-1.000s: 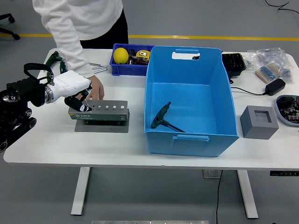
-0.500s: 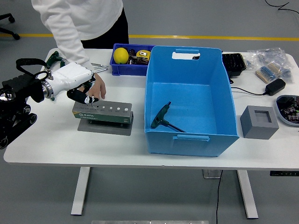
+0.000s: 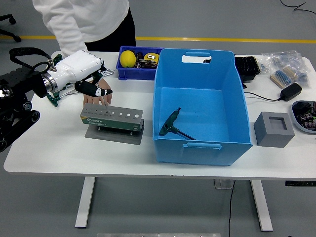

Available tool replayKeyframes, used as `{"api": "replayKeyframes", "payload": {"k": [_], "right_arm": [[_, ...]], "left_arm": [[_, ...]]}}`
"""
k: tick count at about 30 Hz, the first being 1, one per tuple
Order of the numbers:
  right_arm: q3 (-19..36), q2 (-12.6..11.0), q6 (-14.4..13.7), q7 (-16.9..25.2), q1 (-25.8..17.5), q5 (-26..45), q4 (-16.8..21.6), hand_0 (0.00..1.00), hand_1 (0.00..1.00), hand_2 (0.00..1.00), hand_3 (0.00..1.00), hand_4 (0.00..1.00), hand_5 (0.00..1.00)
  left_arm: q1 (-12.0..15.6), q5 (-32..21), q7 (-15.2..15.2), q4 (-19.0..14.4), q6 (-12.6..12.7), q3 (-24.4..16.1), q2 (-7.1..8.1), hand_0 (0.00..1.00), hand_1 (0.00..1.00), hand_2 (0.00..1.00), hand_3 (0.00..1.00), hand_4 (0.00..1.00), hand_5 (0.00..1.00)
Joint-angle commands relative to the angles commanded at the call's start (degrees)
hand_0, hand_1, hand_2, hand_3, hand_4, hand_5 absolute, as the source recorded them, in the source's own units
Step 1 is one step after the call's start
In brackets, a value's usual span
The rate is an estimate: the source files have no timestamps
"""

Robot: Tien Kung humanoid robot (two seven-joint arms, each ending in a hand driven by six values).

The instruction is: Lift tool from toolbox,place it in box,lift tool from toolbox,place it in box

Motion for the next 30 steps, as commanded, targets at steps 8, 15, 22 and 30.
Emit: {"api": "replayKeyframes", "payload": {"k": [8,15,22,30], "right_arm": [[0.2,0.0,0.0,-0.1,0.0,-0.4,0.0,0.702,0.688,0.732,0.597,0.83,0.724],[0.4,0.0,0.0,-0.2,-0.2,-0.7,-0.1,0.702,0.688,0.732,0.597,0.831,0.724],[1.0,0.2,-0.1,-0.5,-0.2,-1.8,0.0,0.704,0.689,0.732,0.597,0.831,0.724],[1.1,-0.1,-0.1,-0.6,0.2,-2.3,0.1,0.706,0.69,0.732,0.597,0.83,0.724]], "left_arm": [[-1.0,-0.9,2.1,-8.8,-1.5,-7.3,1.04,0.109,0.002,0.002,0.033,0.782,0.462],[-1.0,-3.9,3.9,-15.8,-0.4,-9.3,-2.61,0.109,0.002,0.002,0.032,0.779,0.465],[-0.4,-7.1,4.0,-13.4,0.0,-0.4,-11.19,0.111,0.002,0.004,0.035,0.775,0.468],[0.1,-11.3,4.7,-5.0,2.1,9.4,-19.49,0.194,0.047,0.124,0.245,0.778,0.439]]}}
